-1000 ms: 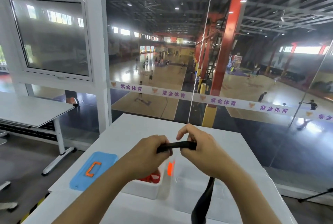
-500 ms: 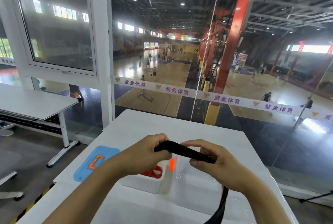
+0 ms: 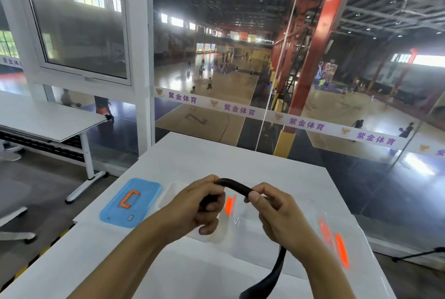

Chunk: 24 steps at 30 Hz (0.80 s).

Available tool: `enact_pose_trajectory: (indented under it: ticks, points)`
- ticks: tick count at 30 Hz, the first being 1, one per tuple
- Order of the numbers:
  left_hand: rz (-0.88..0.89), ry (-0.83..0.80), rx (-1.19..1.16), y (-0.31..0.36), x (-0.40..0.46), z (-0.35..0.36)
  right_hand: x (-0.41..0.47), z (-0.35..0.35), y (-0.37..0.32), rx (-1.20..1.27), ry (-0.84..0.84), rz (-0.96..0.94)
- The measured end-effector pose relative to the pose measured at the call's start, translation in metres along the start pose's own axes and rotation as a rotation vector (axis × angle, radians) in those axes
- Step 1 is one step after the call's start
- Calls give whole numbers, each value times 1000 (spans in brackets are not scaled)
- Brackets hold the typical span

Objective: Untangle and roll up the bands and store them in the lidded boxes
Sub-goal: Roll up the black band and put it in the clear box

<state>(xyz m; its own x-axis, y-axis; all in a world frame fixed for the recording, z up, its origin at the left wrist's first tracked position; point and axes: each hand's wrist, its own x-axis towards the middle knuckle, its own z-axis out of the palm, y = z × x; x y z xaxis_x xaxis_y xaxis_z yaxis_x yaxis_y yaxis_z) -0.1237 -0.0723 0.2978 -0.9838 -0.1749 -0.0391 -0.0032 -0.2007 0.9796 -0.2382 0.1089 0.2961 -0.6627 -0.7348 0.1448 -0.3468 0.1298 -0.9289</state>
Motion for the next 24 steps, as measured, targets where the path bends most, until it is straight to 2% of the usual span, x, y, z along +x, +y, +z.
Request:
enact_pose_trajectory:
  ticks: [3, 5, 11, 13, 15, 18, 20, 24]
  points:
    - [-19, -55, -43, -3, -2, -2, -1, 0, 4, -87, 86, -49]
    - [-28, -9, 3, -7, -3, 1, -3, 0, 5, -104, 129, -48]
    - [135, 427, -17, -23, 7, 27, -18, 36, 2, -217, 153, -87]
    - [129, 501, -58, -28, 9, 36, -24, 52, 2, -198, 139, -106]
    - [100, 492, -77, -29, 8, 41, -27, 65, 8, -188, 182, -172]
    - [67, 440, -108, -30, 5, 49, -26, 78, 22, -232, 387, -240]
    - [61, 409, -126, -34, 3, 52, -25, 82, 28, -264, 491, -219]
    - [55, 301, -100, -38, 0, 44, -23, 68, 26, -280, 495, -192]
